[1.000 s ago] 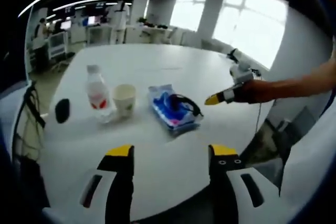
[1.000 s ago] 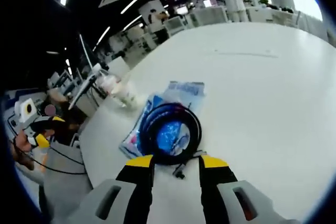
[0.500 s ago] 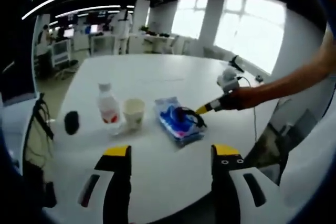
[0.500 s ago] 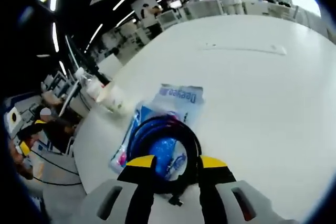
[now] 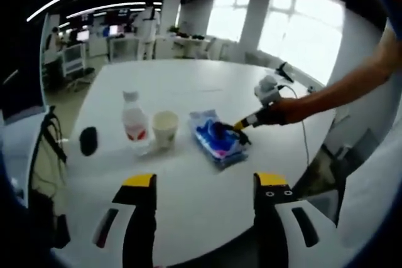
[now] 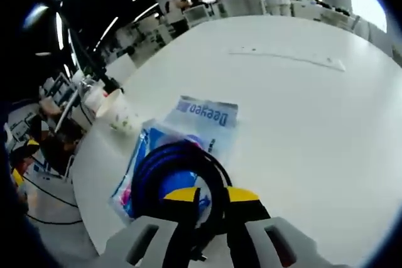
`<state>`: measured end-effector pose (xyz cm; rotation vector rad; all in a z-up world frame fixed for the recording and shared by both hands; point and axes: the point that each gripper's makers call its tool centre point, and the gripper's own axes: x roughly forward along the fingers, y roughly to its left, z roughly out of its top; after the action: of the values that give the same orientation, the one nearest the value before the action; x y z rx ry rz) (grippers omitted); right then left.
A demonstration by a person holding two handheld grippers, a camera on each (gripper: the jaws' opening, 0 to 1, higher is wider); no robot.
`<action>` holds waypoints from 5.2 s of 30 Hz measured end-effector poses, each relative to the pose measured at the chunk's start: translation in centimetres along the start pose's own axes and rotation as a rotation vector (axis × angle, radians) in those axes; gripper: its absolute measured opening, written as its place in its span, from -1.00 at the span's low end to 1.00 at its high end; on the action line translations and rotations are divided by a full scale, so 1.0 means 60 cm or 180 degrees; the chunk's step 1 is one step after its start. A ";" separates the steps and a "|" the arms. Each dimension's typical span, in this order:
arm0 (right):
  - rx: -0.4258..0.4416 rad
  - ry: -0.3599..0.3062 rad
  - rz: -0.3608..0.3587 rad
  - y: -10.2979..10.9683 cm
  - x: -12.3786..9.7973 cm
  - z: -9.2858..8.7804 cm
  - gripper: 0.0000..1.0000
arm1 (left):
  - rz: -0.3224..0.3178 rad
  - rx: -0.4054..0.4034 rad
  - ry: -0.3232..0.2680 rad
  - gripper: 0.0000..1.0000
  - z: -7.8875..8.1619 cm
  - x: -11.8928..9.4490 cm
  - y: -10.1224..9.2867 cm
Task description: Arrange the tabletop items into an orderly group along one side of the table until the central work area is clear of visible clutter.
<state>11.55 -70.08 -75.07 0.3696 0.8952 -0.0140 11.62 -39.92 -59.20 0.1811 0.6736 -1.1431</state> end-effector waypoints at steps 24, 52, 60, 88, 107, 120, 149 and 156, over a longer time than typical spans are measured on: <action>-0.0739 0.0183 -0.0346 0.001 0.005 -0.003 -0.55 | 0.0075 -0.0133 -0.0006 0.36 -0.014 -0.010 0.022; -0.0913 0.0358 -0.0472 -0.003 -0.012 -0.014 -0.90 | 0.0042 -0.0155 -0.0041 0.40 -0.012 -0.006 0.029; -0.0956 0.0158 -0.0533 0.003 -0.054 0.002 -0.90 | -0.0013 -0.0149 0.0000 0.41 -0.018 0.001 0.019; -0.1399 -0.0359 -0.0513 0.048 -0.123 -0.005 -0.93 | -0.0133 -0.0022 0.0049 0.45 -0.006 0.015 0.004; -0.1484 -0.0715 -0.0577 0.065 -0.178 0.019 -0.93 | -0.0197 0.0026 0.0123 0.44 -0.010 0.021 -0.013; -0.1454 -0.0878 -0.0636 0.064 -0.214 0.030 -0.93 | -0.0232 0.0063 0.0124 0.44 -0.003 0.030 -0.021; -0.0988 -0.0800 -0.1010 -0.028 -0.286 -0.035 -0.93 | -0.0369 0.0126 0.0150 0.44 0.002 0.049 -0.041; -0.0824 -0.0714 -0.1011 -0.049 -0.273 -0.053 -0.93 | -0.0389 0.0142 0.0151 0.44 0.006 0.054 -0.044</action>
<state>-1.68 -74.11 -65.26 -0.0188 0.7147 -0.2260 10.24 -43.72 -60.24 0.2078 0.7089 -1.2750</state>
